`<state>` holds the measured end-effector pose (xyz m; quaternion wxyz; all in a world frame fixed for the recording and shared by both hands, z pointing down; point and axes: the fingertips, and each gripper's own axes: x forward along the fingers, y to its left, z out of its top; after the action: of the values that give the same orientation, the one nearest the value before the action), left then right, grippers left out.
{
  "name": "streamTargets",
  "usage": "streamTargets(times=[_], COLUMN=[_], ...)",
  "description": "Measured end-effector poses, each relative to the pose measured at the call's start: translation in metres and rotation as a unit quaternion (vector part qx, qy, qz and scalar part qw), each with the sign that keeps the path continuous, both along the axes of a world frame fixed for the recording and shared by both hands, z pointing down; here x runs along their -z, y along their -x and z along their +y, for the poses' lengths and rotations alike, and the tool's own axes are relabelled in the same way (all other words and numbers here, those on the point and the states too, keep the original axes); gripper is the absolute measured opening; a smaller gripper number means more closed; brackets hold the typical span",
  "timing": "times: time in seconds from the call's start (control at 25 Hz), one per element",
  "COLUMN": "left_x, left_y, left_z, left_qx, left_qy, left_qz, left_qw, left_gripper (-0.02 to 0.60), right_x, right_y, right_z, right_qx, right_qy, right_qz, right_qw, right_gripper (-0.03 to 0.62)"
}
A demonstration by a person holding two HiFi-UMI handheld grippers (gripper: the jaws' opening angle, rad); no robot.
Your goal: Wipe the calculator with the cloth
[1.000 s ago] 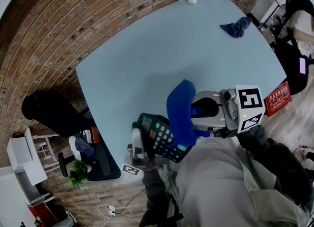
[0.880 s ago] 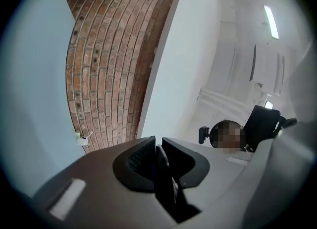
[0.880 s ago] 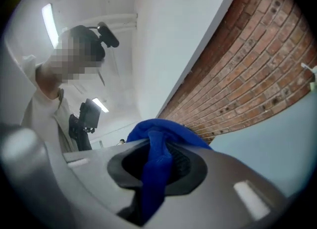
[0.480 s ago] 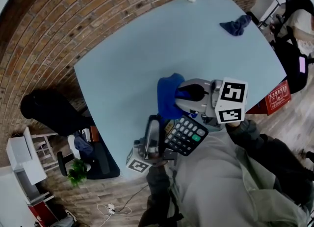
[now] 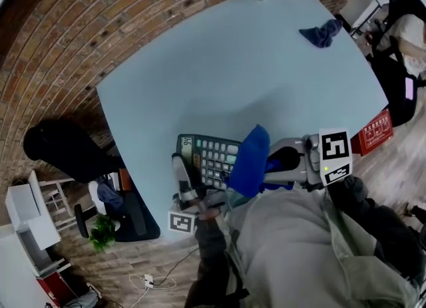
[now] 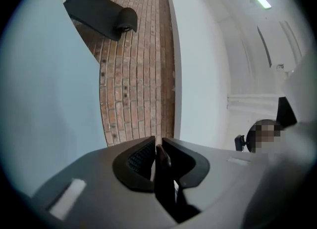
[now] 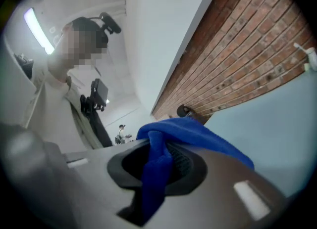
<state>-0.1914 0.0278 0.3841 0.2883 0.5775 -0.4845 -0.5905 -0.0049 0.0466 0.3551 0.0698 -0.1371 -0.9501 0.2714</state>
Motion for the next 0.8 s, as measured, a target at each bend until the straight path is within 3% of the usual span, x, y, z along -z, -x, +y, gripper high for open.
streamTargets(times=[0.16,0.24,0.48,0.68,0.8], left_x=[-0.008,-0.014,-0.03,-0.04,-0.04], left_y=[0.002,0.0,0.009,0.007,0.006], left_z=[-0.006,-0.008,0.003,0.0,-0.006], left_qx=[0.028,0.029,0.034,0.041,0.032], left_qy=[0.011,0.015,0.027,0.03,0.022], left_qz=[0.026,0.041,0.054,0.065,0.066], left_qw=[0.9992,0.9986,0.9976,0.9966,0.997], left_gripper=[0.044,0.044,0.046,0.046,0.046], right_x=[-0.028,-0.038,-0.052,-0.063,-0.069], right_y=[0.03,0.04,0.046,0.059,0.069], right_z=[0.064,0.076,0.037,0.028,0.024], right_qx=[0.101,0.113,0.024,-0.023,-0.029], right_qy=[-0.017,-0.027,-0.013,-0.025,-0.002], right_qz=[0.043,0.052,0.053,0.054,0.053], right_qw=[0.994,0.992,0.998,0.998,0.998], right_gripper=[0.063,0.063,0.063,0.063,0.063])
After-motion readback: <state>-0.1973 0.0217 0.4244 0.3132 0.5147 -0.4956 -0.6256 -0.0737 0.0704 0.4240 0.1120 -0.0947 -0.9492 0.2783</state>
